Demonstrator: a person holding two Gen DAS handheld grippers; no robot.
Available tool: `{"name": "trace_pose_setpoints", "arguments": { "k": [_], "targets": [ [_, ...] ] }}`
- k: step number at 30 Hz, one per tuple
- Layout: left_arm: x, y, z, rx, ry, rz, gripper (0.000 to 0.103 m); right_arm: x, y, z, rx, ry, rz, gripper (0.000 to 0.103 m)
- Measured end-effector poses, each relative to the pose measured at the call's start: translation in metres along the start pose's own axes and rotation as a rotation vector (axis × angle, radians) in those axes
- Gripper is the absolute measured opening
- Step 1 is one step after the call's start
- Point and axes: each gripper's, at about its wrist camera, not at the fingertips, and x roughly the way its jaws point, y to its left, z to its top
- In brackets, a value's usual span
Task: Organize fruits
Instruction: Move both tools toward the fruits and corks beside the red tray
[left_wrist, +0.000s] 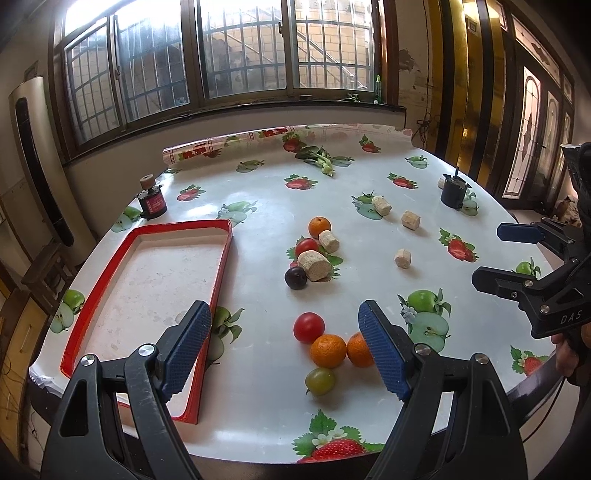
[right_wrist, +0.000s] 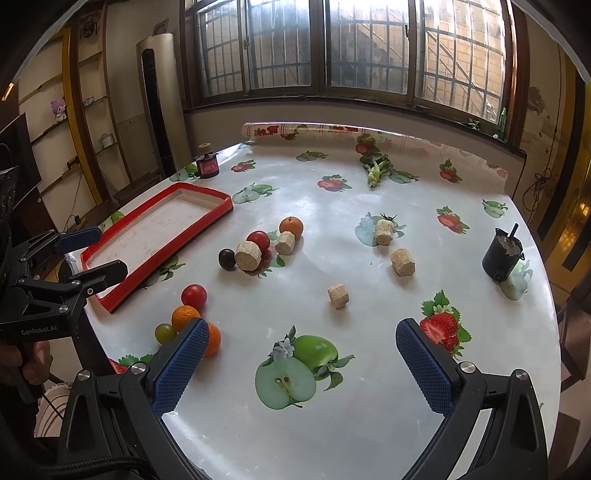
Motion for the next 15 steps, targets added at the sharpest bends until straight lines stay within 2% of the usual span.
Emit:
{"name": "trace_pose_setpoints", "arguments": {
  "k": [15],
  "targets": [
    [0.006,0.003,-0.020,-0.027,0.072,-0.067,0.082,0.004,-0.005,-0.008,0.019,0.006,0.010,0.102]
  ]
}}
